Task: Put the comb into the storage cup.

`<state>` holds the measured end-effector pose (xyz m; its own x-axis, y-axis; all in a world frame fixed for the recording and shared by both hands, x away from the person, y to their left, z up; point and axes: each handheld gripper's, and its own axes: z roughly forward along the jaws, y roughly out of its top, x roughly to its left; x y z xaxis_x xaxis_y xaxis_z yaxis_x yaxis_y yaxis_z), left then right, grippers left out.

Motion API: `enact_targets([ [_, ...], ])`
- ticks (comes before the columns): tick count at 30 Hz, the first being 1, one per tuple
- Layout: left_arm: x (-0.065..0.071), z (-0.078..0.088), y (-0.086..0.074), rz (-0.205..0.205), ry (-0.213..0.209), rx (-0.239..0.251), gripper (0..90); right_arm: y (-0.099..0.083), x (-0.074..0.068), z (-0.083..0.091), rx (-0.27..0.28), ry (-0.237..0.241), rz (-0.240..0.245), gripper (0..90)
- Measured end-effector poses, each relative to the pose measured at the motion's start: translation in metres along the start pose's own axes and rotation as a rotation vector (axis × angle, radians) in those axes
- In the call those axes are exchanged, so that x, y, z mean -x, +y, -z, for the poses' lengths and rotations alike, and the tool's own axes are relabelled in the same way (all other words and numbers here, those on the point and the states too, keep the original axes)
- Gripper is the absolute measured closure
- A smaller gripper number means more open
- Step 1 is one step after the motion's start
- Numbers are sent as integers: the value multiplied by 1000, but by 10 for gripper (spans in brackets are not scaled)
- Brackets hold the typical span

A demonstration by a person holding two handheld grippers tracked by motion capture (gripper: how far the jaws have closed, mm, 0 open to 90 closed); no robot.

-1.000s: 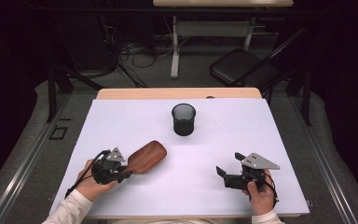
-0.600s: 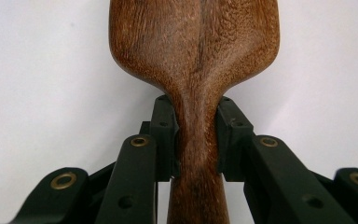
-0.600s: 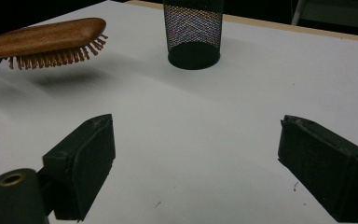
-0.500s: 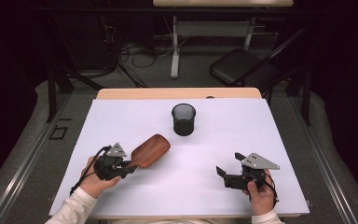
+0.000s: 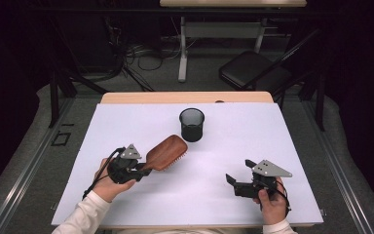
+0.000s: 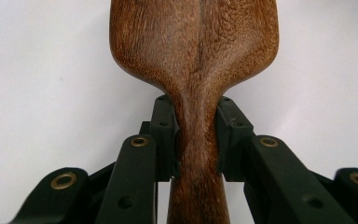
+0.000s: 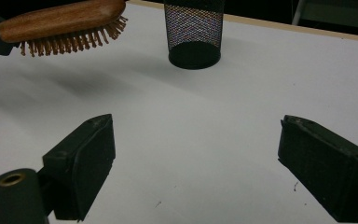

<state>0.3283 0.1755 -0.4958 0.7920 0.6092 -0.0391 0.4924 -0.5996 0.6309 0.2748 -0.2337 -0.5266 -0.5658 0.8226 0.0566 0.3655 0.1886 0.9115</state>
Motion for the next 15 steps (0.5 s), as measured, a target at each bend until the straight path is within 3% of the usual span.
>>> enact_targets([
  [8, 10, -5, 19, -41, -9, 2, 719, 0, 1, 1, -2, 4, -2, 107],
  [15, 16, -9, 31, -51, -23, 19, 719, 0, 1, 1, 1, 3, -2, 107],
])
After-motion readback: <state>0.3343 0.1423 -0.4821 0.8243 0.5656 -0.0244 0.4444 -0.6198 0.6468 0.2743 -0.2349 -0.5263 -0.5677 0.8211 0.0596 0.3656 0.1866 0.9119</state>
